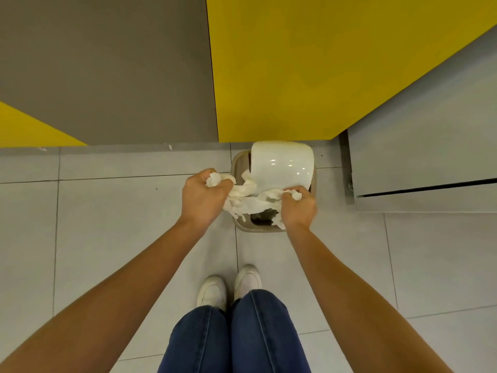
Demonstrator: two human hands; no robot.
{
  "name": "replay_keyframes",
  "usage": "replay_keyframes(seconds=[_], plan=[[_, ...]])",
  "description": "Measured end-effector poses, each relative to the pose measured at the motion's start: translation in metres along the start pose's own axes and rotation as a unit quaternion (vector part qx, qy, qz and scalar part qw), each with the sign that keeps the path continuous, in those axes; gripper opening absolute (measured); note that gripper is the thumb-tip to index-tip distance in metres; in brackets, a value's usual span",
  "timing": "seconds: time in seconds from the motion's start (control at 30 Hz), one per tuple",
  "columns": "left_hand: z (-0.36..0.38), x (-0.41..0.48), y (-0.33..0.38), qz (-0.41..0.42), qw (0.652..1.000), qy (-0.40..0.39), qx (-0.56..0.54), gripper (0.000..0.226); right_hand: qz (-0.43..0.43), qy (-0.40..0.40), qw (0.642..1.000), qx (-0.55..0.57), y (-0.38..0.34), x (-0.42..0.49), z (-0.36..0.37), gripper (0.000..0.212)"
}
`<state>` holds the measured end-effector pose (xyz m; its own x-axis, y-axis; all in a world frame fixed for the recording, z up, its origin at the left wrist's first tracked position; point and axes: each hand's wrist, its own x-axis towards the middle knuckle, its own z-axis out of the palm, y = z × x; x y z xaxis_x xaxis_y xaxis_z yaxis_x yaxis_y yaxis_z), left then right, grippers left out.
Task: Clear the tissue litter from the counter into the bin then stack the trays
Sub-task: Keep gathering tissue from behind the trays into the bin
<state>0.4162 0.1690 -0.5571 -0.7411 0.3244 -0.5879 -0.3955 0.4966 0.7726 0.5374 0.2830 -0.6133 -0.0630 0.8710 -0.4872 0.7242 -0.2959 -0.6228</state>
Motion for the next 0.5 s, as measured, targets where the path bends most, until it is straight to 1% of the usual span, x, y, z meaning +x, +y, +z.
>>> replay_keyframes(seconds=[0.13,0.2,0.33,0.5], plan=[[0.006,0.004,-0.006,-0.002,1.0,-0.009,-0.007,0.024,0.041,0.008,0.999,0.008,0.001,0.003,0.011,0.007],[0.009,0.006,-0.01,-0.005,1.0,-0.012,-0.007,0.021,0.084,-0.005,0.996,0.036,0.003,0.006,0.014,0.017],[0.014,0.008,-0.017,-0.008,1.0,-0.021,-0.012,0.022,0.164,-0.056,0.979,0.104,0.005,0.013,0.02,0.034],[0.021,0.006,-0.023,-0.007,1.0,-0.03,0.001,0.027,0.209,-0.113,0.96,0.146,0.009,0.013,0.014,0.039]])
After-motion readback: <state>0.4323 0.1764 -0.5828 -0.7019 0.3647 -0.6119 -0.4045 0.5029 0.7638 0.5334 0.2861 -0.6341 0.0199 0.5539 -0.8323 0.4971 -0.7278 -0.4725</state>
